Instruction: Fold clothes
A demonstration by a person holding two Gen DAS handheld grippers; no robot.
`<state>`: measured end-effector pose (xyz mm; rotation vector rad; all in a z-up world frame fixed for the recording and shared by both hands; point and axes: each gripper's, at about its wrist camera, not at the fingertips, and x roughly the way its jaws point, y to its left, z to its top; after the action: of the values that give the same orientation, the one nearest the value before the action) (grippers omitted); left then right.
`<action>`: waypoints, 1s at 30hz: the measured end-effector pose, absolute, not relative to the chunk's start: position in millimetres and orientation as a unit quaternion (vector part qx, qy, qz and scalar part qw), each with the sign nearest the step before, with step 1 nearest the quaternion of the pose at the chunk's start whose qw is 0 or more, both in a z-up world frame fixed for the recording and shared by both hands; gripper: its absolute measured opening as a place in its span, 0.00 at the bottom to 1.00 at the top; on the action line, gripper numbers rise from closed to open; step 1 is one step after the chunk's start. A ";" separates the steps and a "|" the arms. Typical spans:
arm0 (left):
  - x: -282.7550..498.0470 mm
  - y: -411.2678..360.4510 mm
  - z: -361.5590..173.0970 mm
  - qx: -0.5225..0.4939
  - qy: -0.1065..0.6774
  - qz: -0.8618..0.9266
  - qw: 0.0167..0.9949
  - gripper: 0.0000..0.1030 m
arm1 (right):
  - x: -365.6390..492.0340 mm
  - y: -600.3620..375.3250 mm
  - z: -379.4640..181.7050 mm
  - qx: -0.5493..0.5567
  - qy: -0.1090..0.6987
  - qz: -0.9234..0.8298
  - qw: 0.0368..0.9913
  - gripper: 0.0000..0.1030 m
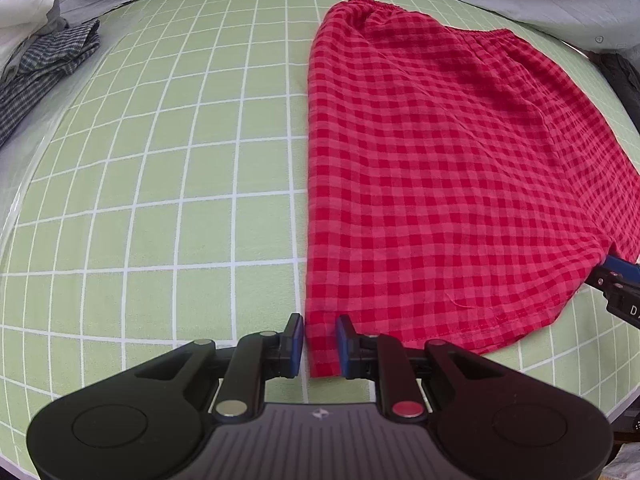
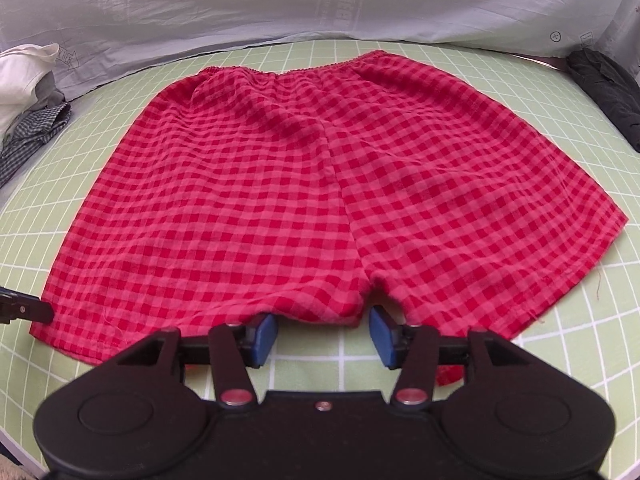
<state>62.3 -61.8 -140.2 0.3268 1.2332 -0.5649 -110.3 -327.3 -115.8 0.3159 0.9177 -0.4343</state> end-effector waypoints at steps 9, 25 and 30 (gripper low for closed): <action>63.2 -61.6 -140.0 0.142 0.571 -0.242 0.772 0.20 | -104.8 -344.0 -114.2 0.180 0.431 -0.161 0.870 0.06; 73.8 -59.5 -139.3 0.132 0.582 -0.244 0.764 0.20 | -138.1 -357.8 -81.0 0.227 0.434 -0.206 0.847 0.17; 71.2 -62.1 -137.7 0.136 0.580 -0.251 0.763 0.24 | -131.4 -353.3 -91.0 0.214 0.452 -0.197 0.844 0.32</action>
<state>71.2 -62.1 -137.7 0.2949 1.2620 -0.5454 -131.4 -353.3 -91.0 0.4509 0.9535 -0.4155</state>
